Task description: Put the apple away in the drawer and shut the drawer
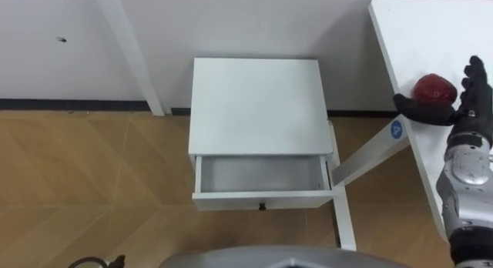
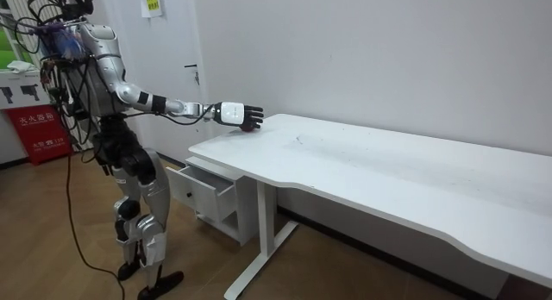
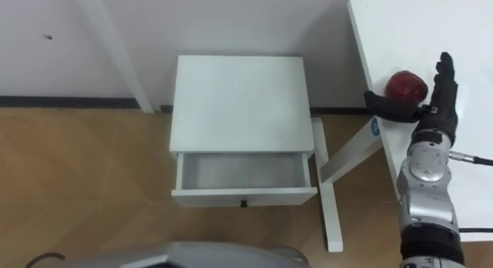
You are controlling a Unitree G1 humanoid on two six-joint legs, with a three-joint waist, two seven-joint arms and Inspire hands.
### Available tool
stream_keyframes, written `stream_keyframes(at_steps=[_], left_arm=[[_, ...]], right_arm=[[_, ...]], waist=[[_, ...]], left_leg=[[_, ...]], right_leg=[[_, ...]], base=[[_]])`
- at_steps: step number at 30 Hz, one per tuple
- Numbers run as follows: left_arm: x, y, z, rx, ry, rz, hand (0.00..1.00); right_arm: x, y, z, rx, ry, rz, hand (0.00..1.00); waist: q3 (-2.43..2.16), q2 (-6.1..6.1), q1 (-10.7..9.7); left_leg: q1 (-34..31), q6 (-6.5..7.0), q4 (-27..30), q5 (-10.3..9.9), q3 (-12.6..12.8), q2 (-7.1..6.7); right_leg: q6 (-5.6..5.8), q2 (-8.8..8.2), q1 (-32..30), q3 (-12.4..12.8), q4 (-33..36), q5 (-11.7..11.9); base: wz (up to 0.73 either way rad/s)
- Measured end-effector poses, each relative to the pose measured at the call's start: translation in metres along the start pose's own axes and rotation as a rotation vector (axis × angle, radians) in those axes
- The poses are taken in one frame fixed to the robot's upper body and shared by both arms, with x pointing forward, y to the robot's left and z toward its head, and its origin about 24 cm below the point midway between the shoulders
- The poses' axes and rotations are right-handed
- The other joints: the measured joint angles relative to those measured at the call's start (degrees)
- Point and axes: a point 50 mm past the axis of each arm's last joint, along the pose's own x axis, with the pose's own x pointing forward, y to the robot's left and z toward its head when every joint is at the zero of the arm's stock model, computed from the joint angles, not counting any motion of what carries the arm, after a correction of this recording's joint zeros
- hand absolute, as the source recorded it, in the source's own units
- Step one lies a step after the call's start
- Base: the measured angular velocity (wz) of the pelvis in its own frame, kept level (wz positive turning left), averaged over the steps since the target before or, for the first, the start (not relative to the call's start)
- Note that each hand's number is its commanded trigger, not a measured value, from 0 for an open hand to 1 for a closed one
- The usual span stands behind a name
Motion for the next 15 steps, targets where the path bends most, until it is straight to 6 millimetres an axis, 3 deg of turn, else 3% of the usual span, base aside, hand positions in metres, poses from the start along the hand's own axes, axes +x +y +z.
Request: stream_keyframes(at_steps=[1,2,15], left_arm=[[0.0000,0.0000,0.0000,0.000,0.000,0.000,0.00],[0.0000,0.0002,0.0001,-0.001,0.000,0.001,0.00],[0.0002,0.0029,0.0003,-0.003,-0.003,0.007,0.00]], right_arm=[[0.0000,0.0000,-0.0004,-0.002,0.002,0.000,0.80],[-0.0002,0.0000,-0.0020,-0.016,0.006,0.002,1.00],[0.0051,-0.0038,-0.0076,-0.157,0.011,0.030,1.00]], waist=[[0.00,0.00,0.04],[-0.01,0.00,0.08],[-0.06,-0.27,0.22]], left_leg=[[0.02,0.00,-0.01,0.00,0.02,0.00],[0.06,0.00,-0.01,0.00,-0.03,0.00],[0.47,0.00,-0.04,0.00,-0.43,-0.06]], right_leg=[[0.00,0.00,0.00,0.00,-0.02,0.00],[0.00,0.00,0.03,0.04,-0.02,0.00],[0.01,-0.08,0.65,-0.77,-0.15,0.00]], base=[[0.00],[0.00],[0.02]])
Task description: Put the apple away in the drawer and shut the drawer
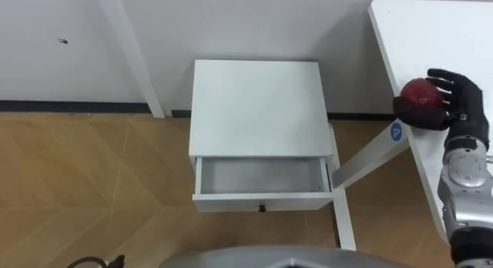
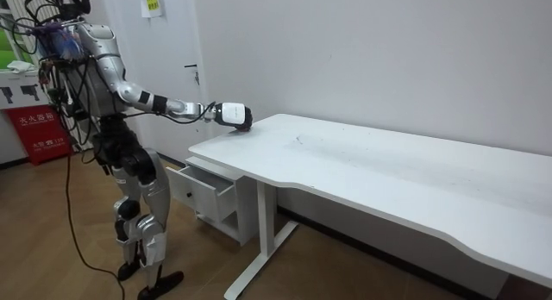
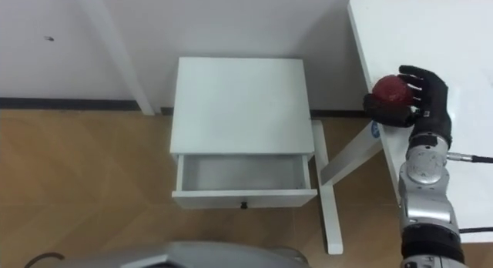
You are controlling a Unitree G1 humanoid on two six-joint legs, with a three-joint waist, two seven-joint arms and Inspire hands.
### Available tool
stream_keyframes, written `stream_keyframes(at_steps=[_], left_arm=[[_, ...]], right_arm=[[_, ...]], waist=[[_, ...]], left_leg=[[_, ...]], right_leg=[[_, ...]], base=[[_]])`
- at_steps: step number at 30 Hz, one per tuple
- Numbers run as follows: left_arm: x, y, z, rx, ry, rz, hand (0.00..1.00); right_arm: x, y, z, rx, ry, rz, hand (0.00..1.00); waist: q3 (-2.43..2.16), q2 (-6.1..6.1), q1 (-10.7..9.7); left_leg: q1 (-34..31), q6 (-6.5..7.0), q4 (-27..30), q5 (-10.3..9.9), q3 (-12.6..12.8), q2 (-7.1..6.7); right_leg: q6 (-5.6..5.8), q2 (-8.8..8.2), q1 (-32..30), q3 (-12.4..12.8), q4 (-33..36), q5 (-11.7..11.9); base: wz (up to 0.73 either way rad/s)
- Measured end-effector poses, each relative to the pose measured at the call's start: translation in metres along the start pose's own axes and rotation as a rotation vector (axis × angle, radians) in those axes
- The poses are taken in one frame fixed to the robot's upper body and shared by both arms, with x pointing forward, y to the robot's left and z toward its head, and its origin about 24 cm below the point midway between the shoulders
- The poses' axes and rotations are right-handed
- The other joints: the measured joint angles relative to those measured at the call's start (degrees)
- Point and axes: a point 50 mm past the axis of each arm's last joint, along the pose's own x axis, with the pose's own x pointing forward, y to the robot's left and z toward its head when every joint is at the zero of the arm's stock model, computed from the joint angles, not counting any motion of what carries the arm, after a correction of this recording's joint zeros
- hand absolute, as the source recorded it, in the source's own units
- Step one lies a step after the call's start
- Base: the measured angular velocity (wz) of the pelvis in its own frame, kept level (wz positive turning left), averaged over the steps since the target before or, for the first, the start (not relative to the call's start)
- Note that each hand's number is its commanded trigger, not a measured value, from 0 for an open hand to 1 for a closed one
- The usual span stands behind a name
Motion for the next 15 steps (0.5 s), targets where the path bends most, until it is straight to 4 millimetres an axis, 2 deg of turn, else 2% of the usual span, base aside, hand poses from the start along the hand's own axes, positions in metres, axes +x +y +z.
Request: stream_keyframes(at_steps=[13,15], left_arm=[[0.0005,0.0024,0.0005,-0.021,0.002,-0.007,0.00],[0.0006,0.0027,0.0006,-0.021,0.002,-0.006,0.00]], right_arm=[[0.0011,0.0010,0.0031,-0.068,-0.020,0.033,1.00],[0.0008,0.0062,0.0073,-0.075,-0.034,0.067,1.00]], waist=[[0.08,-0.72,1.46],[0.02,-0.70,1.48]], left_leg=[[-0.14,0.00,-0.02,0.00,0.27,-0.02],[-0.25,0.00,-0.02,0.00,0.14,0.02]], right_leg=[[0.00,-0.05,-0.54,0.00,0.10,0.00],[0.00,-0.04,-0.64,-0.01,0.12,0.00]], base=[[-0.01],[0.00]])
